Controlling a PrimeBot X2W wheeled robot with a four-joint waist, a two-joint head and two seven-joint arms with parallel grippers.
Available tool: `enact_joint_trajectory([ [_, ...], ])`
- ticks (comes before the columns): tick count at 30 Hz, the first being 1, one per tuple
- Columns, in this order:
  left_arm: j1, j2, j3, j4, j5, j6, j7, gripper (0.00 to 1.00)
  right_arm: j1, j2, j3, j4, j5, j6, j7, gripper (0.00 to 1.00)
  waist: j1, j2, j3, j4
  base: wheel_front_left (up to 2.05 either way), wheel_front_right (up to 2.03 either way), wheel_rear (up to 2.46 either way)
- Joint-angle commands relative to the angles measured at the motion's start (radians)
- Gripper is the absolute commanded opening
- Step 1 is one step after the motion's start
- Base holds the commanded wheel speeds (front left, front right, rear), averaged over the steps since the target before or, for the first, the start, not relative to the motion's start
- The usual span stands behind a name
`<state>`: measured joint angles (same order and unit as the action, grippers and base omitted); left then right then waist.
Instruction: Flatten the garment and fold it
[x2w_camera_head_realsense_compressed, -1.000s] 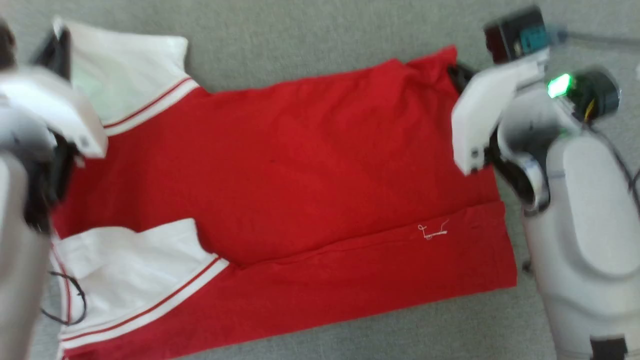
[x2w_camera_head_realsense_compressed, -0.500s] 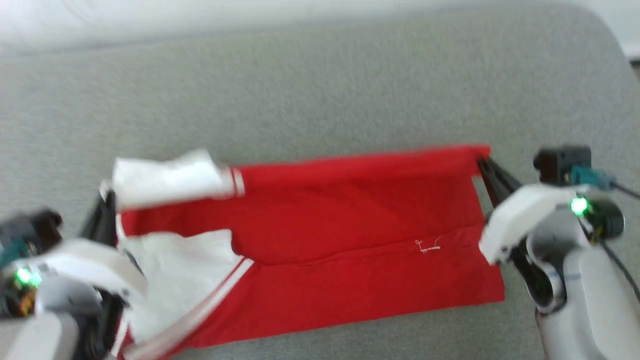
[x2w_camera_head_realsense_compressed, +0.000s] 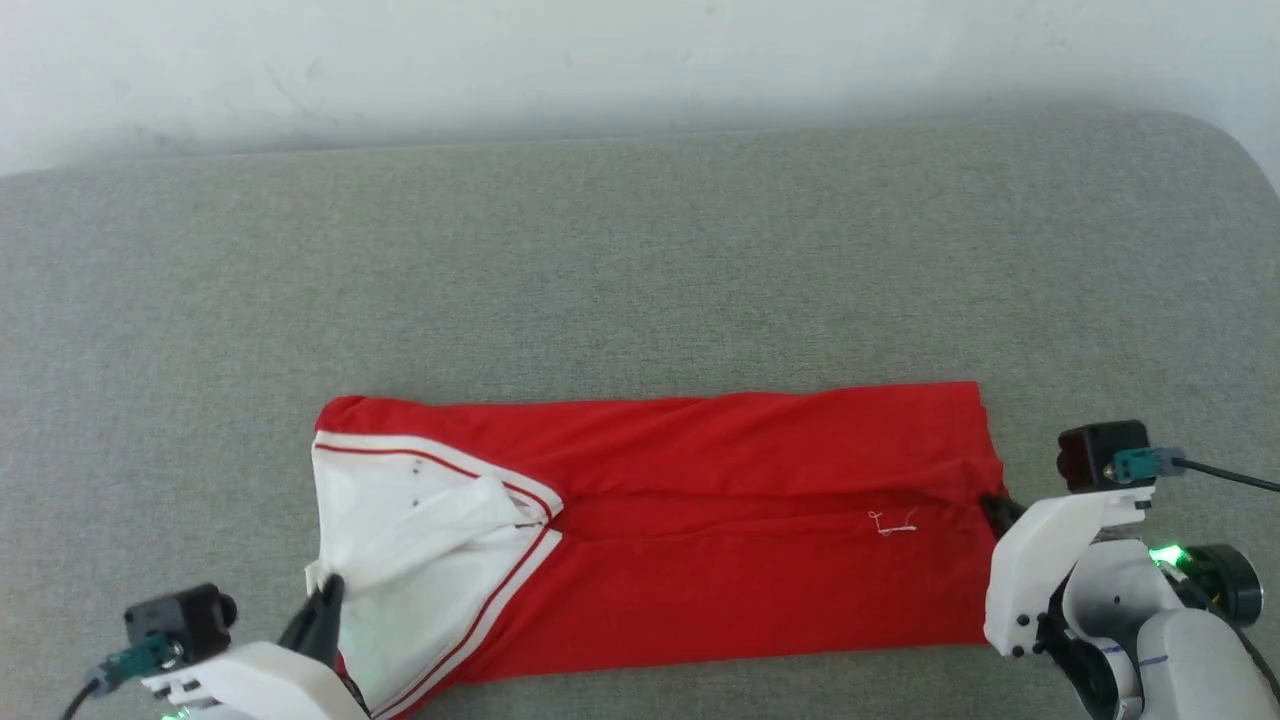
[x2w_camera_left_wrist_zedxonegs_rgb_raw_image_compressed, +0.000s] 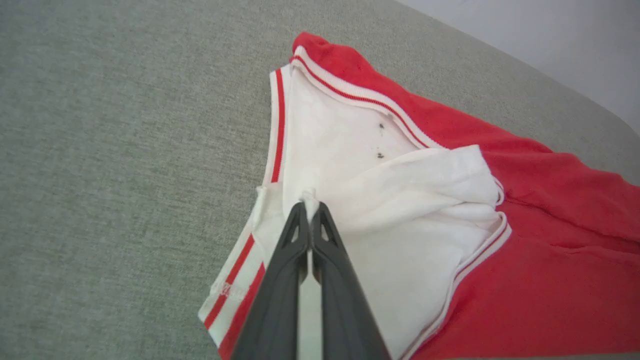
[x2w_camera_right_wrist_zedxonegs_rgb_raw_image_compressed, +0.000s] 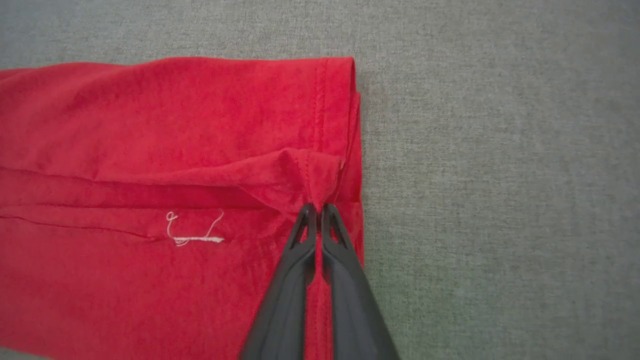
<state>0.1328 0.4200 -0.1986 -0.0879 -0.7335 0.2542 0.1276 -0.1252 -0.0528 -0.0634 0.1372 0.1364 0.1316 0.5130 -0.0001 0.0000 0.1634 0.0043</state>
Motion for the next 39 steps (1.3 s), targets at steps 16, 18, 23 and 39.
enact_joint_trajectory([
  [16,-0.009,-0.031,-0.068,0.136,-0.010,-0.072,-0.016,1.00,0.066,0.003,-0.043,-0.027,-0.002,-0.001,0.106,1.00,0.0001,0.0000,-0.030,0.046,0.00,0.00,0.00],
  [18,-0.020,-0.034,-0.073,0.138,0.009,-0.079,-0.050,1.00,0.084,0.003,-0.064,-0.042,0.023,-0.001,0.077,1.00,0.0001,0.0000,-0.043,0.057,0.00,0.00,0.00],
  [23,-0.058,-0.049,-0.077,0.155,0.084,-0.084,-0.192,1.00,0.113,0.003,-0.095,-0.076,0.077,-0.001,-0.033,1.00,0.0001,0.0000,-0.065,0.071,0.00,0.00,0.00],
  [39,-0.296,-0.122,0.008,0.241,0.303,-0.128,-0.389,1.00,0.040,0.003,-0.136,0.094,0.153,-0.001,-0.219,1.00,0.0001,0.0000,-0.076,0.090,0.00,0.00,0.00],
])
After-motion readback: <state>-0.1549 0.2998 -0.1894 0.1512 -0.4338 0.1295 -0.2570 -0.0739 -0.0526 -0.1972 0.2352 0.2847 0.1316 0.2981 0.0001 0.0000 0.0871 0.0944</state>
